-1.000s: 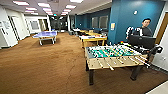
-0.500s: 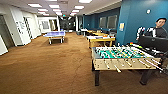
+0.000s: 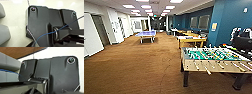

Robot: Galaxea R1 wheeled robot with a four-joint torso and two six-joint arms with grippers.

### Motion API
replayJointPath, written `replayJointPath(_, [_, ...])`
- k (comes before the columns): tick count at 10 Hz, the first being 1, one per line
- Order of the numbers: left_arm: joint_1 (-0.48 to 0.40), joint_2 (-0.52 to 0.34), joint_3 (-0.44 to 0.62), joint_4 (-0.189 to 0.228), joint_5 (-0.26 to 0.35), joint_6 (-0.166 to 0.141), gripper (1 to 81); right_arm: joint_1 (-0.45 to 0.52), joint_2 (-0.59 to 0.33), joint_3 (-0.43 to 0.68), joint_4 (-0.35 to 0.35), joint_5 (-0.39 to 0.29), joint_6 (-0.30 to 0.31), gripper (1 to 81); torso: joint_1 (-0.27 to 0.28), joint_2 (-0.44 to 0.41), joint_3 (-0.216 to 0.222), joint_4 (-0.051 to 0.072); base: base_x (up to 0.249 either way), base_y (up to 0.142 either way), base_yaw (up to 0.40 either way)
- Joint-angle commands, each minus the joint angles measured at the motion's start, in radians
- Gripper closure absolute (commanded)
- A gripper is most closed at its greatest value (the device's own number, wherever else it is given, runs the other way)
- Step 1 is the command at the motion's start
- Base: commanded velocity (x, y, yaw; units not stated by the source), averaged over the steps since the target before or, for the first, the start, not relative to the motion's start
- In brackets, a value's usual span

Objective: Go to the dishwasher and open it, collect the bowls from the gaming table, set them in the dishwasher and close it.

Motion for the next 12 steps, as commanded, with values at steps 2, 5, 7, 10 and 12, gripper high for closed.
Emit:
replayJointPath(2, [-0.039, -0.014, 0.0, -0.005, 0.054, -0.001, 1.0, 0.046, -0.001, 0.003, -0.015, -0.04, -0.004, 1.0, 0.0, 0.0, 0.0, 0.0, 0.0, 0.0, 0.056])
replayJointPath(5, [-0.039, -0.011, 0.0, -0.005, 0.054, -0.001, 1.0, 0.044, -0.002, -0.001, -0.017, -0.04, -0.004, 1.0, 0.0, 0.0, 0.0, 0.0, 0.0, 0.0, 0.0])
replayJointPath(7, [-0.039, -0.009, 0.0, -0.005, 0.054, -0.001, 1.0, 0.044, -0.002, -0.001, -0.017, -0.04, -0.004, 1.0, 0.0, 0.0, 0.0, 0.0, 0.0, 0.0, 0.0])
replayJointPath(10, [-0.039, -0.004, 0.0, -0.008, 0.054, -0.003, 1.0, 0.044, -0.002, -0.003, -0.017, -0.04, -0.004, 1.0, 0.0, 0.0, 0.0, 0.0, 0.0, 0.0, 0.0])
replayJointPath(12, [-0.039, -0.004, -0.001, -0.008, 0.055, -0.005, 1.0, 0.043, -0.001, -0.001, -0.017, -0.038, -0.004, 1.0, 0.0, 0.0, 0.0, 0.0, 0.0, 0.0, 0.0])
